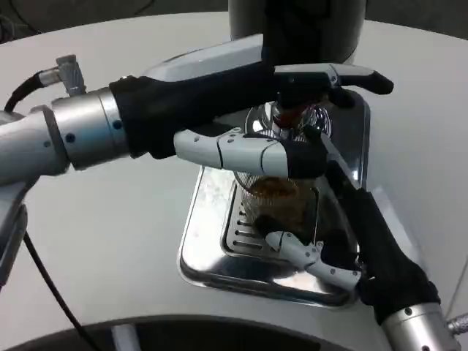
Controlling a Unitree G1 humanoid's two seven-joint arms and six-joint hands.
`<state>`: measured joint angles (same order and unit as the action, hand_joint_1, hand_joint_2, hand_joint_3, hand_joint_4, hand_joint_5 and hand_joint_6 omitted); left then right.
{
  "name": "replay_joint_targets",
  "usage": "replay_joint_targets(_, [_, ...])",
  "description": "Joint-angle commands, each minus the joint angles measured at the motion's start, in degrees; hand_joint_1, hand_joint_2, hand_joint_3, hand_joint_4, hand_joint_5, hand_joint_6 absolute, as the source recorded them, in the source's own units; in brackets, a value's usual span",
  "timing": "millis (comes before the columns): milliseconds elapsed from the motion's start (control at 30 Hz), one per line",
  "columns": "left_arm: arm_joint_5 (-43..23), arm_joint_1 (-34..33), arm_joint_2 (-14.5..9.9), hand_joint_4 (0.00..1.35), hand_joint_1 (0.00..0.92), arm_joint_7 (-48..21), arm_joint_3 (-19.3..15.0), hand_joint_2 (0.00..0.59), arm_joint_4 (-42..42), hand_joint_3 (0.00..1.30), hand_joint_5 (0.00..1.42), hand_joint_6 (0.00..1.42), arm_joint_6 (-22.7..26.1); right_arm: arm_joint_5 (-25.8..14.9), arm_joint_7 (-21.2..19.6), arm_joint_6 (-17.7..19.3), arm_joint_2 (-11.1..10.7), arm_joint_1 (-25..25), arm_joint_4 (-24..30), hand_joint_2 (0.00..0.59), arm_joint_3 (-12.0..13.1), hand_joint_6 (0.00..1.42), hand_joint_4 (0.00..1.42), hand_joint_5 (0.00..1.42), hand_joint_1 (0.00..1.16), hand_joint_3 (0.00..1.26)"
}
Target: Grasp the cup under the faucet to collect the drink, then remove the cup.
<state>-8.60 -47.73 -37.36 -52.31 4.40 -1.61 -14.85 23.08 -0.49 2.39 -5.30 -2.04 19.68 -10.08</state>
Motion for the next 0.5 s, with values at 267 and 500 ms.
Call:
replay_joint_targets(267, [-0.4,1.4,-1.0,0.06,0.000,-1.7,-0.2,0.096,-1.0,0.14,0.15,0.14,-0.3,0.2,-1.4,-0.2,0.9,-1.8,-2.1,0.226,-0.3,0.00,0.05,0.11,0.64,0.06])
replay_joint_targets(500, [-0.5,1.4,-1.2,0.06,0.000,-2.0,-0.5,0.099,-0.6,0.14,0.15,0.14,-0.6,0.2,-1.6,-0.4,0.9,-2.8,-3.1,0.227,-0.3,0.00,0.05,0.11,0.67,0.06])
